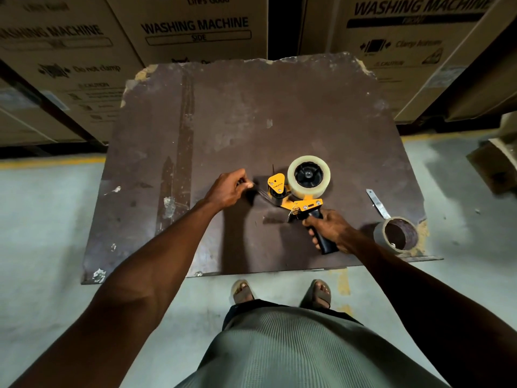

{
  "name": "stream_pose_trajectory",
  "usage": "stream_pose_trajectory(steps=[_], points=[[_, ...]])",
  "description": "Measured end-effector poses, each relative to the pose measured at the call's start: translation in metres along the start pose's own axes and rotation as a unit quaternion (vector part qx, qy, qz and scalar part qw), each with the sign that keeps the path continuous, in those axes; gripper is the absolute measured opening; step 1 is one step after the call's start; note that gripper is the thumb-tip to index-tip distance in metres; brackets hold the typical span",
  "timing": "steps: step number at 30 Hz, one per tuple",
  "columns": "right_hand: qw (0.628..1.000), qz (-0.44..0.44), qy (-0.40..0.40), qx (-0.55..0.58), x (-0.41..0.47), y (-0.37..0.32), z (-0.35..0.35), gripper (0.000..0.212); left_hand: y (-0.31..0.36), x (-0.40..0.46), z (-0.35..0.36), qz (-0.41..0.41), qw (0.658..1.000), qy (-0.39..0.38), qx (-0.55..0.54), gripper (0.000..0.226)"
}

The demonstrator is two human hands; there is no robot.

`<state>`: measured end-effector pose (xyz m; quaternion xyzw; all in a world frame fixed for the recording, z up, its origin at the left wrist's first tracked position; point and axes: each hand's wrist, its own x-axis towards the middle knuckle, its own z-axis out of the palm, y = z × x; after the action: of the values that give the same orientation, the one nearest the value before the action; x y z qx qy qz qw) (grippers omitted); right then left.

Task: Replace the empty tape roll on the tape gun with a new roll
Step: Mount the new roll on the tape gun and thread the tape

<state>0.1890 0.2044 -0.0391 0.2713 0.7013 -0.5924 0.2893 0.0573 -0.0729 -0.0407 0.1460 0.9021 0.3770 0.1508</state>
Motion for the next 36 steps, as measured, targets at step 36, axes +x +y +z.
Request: stream_pose_trajectory(steps=[36], points=[[1.0,0.002,0.003,-0.029,-0.004,-0.006,0.005,0.012,0.024,0.045,0.008,-0.191,0.92,-0.143,-0.311,0.008]])
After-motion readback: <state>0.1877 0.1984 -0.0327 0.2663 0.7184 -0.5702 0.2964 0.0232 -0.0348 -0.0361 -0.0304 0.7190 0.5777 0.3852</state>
